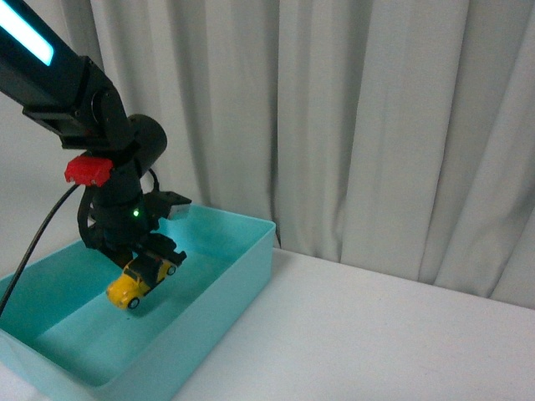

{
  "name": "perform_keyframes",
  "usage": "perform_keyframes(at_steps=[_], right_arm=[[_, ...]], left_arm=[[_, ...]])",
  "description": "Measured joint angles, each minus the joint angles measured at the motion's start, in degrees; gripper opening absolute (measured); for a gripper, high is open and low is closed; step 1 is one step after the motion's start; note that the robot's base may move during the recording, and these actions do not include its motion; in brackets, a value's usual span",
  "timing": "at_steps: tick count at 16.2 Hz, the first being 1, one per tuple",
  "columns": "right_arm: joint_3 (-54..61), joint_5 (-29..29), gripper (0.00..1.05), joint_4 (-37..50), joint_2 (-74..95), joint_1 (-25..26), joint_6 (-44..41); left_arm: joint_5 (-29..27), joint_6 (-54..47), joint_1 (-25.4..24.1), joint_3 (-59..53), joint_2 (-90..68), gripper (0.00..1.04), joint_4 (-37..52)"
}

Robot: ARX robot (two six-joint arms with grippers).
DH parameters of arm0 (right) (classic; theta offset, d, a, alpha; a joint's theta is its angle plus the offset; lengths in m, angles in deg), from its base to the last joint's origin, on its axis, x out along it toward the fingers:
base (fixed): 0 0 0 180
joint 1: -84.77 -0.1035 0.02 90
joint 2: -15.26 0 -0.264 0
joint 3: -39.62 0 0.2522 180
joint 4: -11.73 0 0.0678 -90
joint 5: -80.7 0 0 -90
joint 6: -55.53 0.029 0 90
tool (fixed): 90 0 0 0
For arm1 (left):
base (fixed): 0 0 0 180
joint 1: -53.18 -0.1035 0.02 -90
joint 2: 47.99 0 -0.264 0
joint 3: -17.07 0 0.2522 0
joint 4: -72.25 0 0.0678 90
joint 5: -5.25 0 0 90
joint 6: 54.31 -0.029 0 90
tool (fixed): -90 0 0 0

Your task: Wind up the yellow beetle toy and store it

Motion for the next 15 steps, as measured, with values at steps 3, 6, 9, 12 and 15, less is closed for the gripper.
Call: perform_keyframes(at_steps=[3,6,9,12,15], right_arm=[[0.0,0.0,0.98,0.0,0.0,0.0,0.0],[0.0,0.0,0.98,0.0,0.0,0.0,0.0],[0.0,0.0,0.98,0.0,0.0,0.0,0.0],[0.0,0.0,0.98,0.0,0.0,0.0,0.0],[0.0,0.0,0.98,0.0,0.0,0.0,0.0]], left_arm=[[0.3,2.0,0.7,-0.7,-0.2,0.56,0.9],[4.5,2.9,1.6,-0.4,0.4,0.90,1.2],[11.5,-0.4,2.0,-2.2,8.3,0.98,7.7],[17.6,-6.9,0.2,-11.1,22.9,0.98,14.7],[24.2,1.3,-2.6,-29.9,42.0,0.84,44.0]])
